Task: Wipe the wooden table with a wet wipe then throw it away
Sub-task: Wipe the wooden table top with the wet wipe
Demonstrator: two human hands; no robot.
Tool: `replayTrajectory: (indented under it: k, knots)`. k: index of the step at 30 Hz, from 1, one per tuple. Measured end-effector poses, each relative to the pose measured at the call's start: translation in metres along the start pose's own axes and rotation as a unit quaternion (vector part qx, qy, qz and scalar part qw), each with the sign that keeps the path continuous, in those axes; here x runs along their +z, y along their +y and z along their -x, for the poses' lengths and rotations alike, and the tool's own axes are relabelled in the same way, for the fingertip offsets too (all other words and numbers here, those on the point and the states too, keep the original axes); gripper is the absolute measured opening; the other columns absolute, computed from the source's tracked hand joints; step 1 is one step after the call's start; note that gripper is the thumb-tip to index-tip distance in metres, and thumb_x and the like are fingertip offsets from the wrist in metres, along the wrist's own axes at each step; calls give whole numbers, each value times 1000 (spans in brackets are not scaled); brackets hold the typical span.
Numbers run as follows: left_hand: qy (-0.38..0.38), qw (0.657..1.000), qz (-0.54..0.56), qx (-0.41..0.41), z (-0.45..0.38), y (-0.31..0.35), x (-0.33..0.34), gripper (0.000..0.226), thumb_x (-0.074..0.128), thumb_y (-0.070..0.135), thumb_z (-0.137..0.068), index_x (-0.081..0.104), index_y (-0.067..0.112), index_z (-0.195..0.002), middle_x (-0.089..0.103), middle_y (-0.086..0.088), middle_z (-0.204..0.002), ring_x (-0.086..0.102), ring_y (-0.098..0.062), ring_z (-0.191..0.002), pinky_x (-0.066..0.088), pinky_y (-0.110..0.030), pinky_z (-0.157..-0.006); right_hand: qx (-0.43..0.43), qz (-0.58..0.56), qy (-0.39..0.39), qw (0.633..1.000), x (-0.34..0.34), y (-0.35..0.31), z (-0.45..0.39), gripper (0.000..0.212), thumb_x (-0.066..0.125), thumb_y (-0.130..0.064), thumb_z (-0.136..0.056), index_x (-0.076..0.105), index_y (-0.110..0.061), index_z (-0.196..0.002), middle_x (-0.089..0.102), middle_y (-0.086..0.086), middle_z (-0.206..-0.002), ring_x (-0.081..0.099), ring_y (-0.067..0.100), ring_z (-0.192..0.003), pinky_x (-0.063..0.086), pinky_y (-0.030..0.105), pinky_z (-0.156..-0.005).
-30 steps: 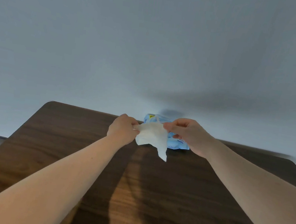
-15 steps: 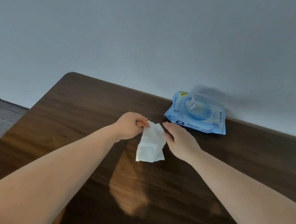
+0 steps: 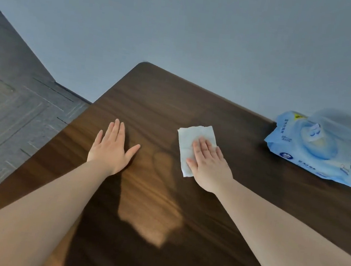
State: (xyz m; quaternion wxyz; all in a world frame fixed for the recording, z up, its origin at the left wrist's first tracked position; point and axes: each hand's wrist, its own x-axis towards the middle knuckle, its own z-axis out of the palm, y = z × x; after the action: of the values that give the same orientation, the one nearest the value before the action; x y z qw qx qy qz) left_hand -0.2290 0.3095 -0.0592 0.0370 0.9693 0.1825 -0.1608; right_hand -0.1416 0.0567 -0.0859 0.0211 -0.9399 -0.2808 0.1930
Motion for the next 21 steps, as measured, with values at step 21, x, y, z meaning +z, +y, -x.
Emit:
replayTrajectory:
  k: [21]
  knots:
    - [69, 992, 79, -70, 4, -72, 47, 90, 6, 77, -82, -5, 21, -150, -8, 3, -160, -10, -13, -146, -5, -41, -119, -109, 32, -19, 993, -12, -216, -165, 66, 6, -52, -98, -17, -16, -148, -18, 6, -159, -16, 21, -146, -12, 40, -116]
